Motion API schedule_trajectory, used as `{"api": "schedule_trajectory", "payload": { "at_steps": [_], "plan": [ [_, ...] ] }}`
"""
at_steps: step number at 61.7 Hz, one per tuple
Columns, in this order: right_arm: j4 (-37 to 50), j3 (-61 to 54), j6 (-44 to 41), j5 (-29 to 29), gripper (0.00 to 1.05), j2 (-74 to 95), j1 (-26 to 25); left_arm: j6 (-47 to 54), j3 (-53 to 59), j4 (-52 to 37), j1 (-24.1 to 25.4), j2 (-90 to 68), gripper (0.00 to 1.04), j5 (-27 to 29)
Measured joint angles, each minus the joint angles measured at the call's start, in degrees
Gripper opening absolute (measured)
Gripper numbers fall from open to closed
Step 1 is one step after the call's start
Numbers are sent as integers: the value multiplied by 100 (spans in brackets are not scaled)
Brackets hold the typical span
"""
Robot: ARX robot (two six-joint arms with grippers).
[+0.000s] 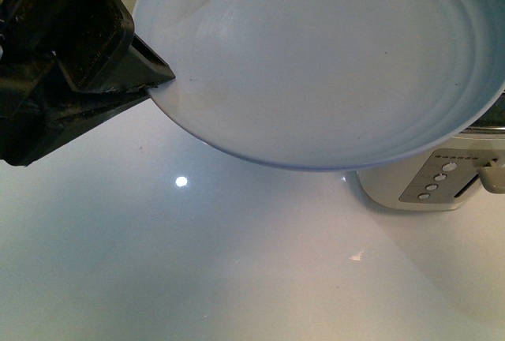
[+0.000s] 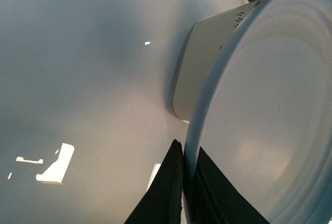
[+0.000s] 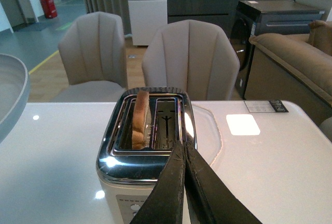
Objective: Left arm holds plate, right arm toasts bread
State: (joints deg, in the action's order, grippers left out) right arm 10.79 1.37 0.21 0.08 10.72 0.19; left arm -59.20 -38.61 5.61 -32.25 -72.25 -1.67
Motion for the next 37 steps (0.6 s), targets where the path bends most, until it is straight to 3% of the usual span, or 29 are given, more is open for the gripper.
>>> {"api": "schedule_trajectory", "payload": {
  "at_steps": [11, 33, 37],
  "plan": [
    [-1016, 2, 0, 0, 2, -896, 0, 0, 0, 4, 2, 11, 3, 2],
    [-1071, 2, 0, 2, 2, -1034, 0, 2, 0, 13, 0, 26, 3, 0],
    [-1071, 2, -2, 4, 9, -1034, 0, 2, 0, 15, 0, 26, 3, 2]
  ]
}}
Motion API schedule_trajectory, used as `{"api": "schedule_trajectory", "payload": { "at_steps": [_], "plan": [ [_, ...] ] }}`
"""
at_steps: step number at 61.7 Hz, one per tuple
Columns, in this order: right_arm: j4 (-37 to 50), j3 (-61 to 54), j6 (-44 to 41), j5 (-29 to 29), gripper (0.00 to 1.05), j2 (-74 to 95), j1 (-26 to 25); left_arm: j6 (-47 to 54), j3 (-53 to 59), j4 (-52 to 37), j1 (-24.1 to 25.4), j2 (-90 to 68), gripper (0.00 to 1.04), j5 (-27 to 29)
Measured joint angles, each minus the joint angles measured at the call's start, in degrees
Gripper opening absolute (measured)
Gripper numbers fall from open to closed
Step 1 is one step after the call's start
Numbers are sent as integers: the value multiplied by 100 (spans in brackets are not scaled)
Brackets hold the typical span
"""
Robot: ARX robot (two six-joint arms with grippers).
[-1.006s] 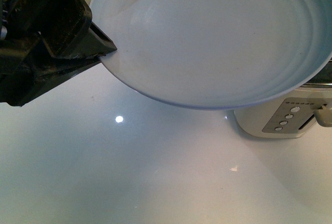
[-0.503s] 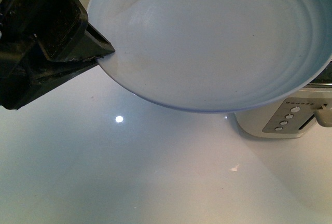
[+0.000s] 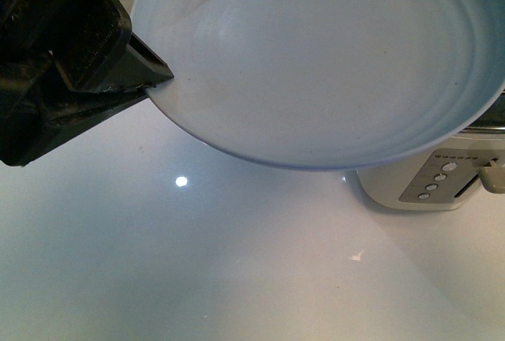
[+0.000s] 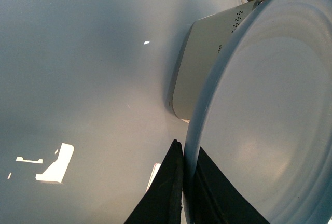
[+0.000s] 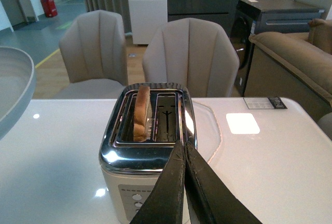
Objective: Left arm holds plate, right arm toasts bread
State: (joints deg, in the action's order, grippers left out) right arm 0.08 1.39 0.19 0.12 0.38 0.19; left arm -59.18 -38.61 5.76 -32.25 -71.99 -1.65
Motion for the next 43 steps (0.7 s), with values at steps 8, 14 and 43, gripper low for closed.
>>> {"api": "schedule_trajectory", "payload": {
  "at_steps": [8, 14, 43],
  "plan": [
    [0, 0, -2, 0, 30, -2, 0, 0, 0, 0, 0, 0, 3, -7],
    [0, 0, 0, 0, 44, -2, 0, 0, 0, 0, 0, 0, 3, -7],
    [0, 0, 0, 0, 96, -2, 0, 149, 61, 37, 280, 254, 3, -210]
  ]
}}
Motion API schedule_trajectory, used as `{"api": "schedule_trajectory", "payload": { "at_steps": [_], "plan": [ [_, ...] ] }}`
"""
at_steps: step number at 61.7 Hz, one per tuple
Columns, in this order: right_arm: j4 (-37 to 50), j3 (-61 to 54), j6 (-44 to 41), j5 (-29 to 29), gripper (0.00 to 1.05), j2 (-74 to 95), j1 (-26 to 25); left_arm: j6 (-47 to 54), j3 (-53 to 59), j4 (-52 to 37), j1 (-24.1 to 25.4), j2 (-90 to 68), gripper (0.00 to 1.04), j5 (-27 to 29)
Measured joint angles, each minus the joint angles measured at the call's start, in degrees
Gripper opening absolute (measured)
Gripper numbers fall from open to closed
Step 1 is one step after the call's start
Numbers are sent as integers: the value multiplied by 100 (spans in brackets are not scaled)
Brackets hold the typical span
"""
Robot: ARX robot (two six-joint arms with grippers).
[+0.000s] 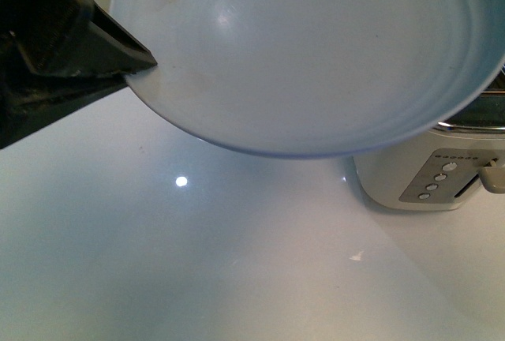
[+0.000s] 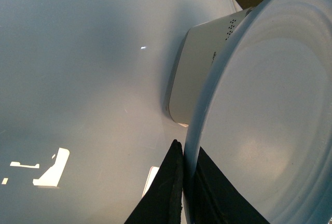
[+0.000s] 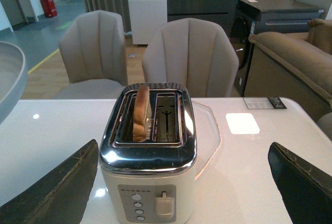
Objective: Left arm holds plate, right arm toasts bread
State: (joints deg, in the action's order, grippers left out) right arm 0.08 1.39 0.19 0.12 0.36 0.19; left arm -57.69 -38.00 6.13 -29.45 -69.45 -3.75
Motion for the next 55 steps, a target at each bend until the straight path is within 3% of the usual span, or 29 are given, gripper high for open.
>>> {"api": "schedule_trajectory", "payload": {
  "at_steps": [20, 41, 55],
  "plan": [
    [0, 0, 0, 0, 96, 0, 0, 638, 269, 109, 1108, 435, 3, -754],
    [0, 0, 0, -2, 96, 0, 0, 2835, 636, 31, 4074, 208, 3, -2361],
    [0, 0, 0, 0, 96, 0, 0, 4083, 739, -793, 5099, -994, 3, -2758]
  ]
}}
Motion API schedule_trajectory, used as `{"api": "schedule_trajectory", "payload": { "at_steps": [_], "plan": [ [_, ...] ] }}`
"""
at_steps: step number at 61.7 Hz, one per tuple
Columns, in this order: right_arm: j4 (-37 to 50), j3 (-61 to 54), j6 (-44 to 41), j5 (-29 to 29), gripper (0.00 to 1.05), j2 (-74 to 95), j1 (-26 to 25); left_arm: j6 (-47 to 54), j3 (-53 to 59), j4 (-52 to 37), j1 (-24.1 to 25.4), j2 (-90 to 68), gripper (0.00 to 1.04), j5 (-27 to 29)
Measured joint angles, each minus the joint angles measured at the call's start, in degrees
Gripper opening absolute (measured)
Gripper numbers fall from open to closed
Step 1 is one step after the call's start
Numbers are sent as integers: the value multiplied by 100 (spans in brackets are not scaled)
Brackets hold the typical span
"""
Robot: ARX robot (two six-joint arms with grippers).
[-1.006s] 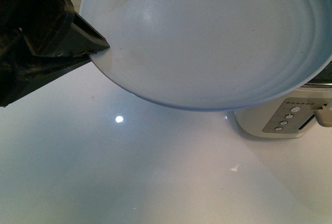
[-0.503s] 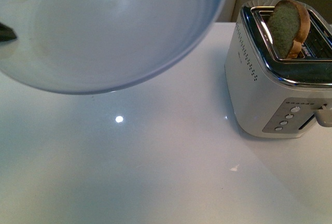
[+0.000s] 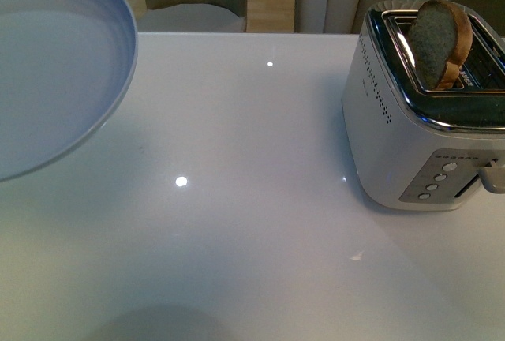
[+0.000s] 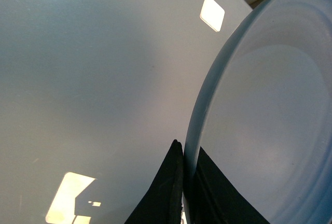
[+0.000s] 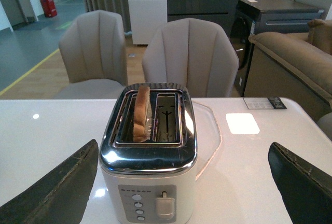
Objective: Left arm holds plate, right arm toasts bread
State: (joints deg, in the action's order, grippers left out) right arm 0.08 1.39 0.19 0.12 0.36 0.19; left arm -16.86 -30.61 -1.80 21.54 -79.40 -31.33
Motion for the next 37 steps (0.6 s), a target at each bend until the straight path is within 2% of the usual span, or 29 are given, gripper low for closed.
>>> {"api": "schedule_trajectory", "payload": {
  "at_steps": [17, 37],
  "plan": [
    [0, 0, 0, 0, 96, -2, 0, 691, -328, -1154, 619, -1875, 3, -140],
    [0, 0, 0, 0, 96, -2, 0, 841, -1067, -1784, 708, -3526, 3, -96]
  ]
}}
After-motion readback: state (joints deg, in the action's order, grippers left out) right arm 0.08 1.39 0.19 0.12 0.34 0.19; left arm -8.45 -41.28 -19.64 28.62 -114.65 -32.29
